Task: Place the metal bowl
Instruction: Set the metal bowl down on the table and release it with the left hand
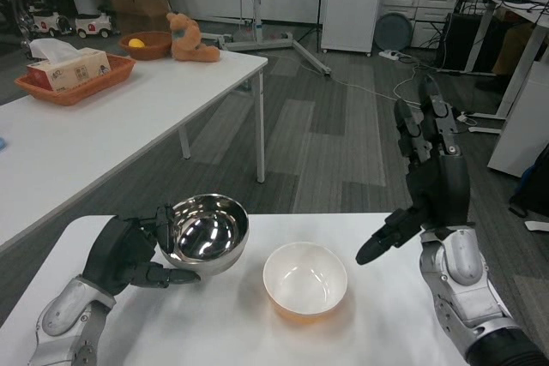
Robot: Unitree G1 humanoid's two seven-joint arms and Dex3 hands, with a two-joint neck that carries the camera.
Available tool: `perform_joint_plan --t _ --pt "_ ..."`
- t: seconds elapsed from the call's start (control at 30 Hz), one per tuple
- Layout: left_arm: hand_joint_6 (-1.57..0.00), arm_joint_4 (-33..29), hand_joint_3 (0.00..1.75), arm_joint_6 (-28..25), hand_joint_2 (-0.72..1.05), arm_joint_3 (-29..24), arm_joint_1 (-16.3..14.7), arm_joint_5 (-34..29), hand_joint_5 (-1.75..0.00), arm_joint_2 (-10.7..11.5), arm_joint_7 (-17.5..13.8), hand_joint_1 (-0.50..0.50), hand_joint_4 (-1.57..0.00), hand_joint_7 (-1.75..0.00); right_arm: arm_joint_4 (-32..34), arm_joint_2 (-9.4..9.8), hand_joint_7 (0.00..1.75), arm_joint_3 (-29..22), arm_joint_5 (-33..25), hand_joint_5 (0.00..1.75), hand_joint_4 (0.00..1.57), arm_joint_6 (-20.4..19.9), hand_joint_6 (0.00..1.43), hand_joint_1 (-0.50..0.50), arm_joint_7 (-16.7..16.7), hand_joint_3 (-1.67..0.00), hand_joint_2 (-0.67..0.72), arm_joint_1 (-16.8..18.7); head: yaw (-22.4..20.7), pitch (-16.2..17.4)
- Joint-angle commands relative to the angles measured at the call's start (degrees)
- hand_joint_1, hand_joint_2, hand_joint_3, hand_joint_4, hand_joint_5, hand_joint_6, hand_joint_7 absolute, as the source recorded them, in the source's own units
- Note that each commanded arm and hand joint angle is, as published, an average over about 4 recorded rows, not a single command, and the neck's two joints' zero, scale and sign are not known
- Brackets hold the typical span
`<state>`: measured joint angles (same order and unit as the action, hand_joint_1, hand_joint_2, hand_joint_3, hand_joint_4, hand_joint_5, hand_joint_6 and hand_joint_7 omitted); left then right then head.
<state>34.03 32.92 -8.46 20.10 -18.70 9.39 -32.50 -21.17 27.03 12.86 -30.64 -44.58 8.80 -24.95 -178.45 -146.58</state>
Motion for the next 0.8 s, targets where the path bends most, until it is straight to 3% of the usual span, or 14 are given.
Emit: perform_joint_plan --t 0.03,0.43,0.57,0.67,0.8 --pt "-1.24 3.37 0.35 1.62 0.96 0.25 -0.59 -0.37 -1.64 0.94 0.16 -0.03 -0.90 -1.47 -0.23 -0.14 0.00 -0.43 -0.16 0.00 0.00 0.02 0.00 -0.46 0.25 0.00 0.65 0.61 -0.04 0.14" --pt "-1.26 10.38 0.35 2.39 0.96 1.72 -1.38 0.09 -1.64 1.58 0.16 -0.04 -0.88 -1.47 -0.80 -0.14 0.00 -0.38 -0.29 0.00 0.00 0.00 0.00 -0.46 0.17 0.00 0.66 0.52 0.50 0.52" --pt "-1.26 11.41 0.35 2.21 1.03 1.83 -1.38 2.86 -1.64 1.82 0.14 -0.14 -0.87 -1.47 -0.80 -0.14 0.00 -0.40 -0.32 0.00 0.00 -0.07 0.00 -0.46 0.17 0.00 0.66 0.54 0.74 0.83" --pt "-1.26 11.50 0.35 2.06 1.05 1.74 -1.38 5.52 -1.64 2.04 0.07 -0.29 -0.83 -1.41 -0.80 -0.18 0.00 -0.51 -0.34 0.00 0.00 -0.11 0.00 -0.46 0.17 0.00 0.66 0.61 0.79 0.97" --pt "-1.22 11.50 0.35 2.06 1.05 1.78 -1.55 5.87 -1.49 2.04 0.07 -0.41 -0.77 -1.15 -0.80 -0.22 0.00 -0.65 -0.34 0.00 0.00 -0.33 0.00 -0.46 0.17 0.00 0.66 0.70 0.63 1.37"
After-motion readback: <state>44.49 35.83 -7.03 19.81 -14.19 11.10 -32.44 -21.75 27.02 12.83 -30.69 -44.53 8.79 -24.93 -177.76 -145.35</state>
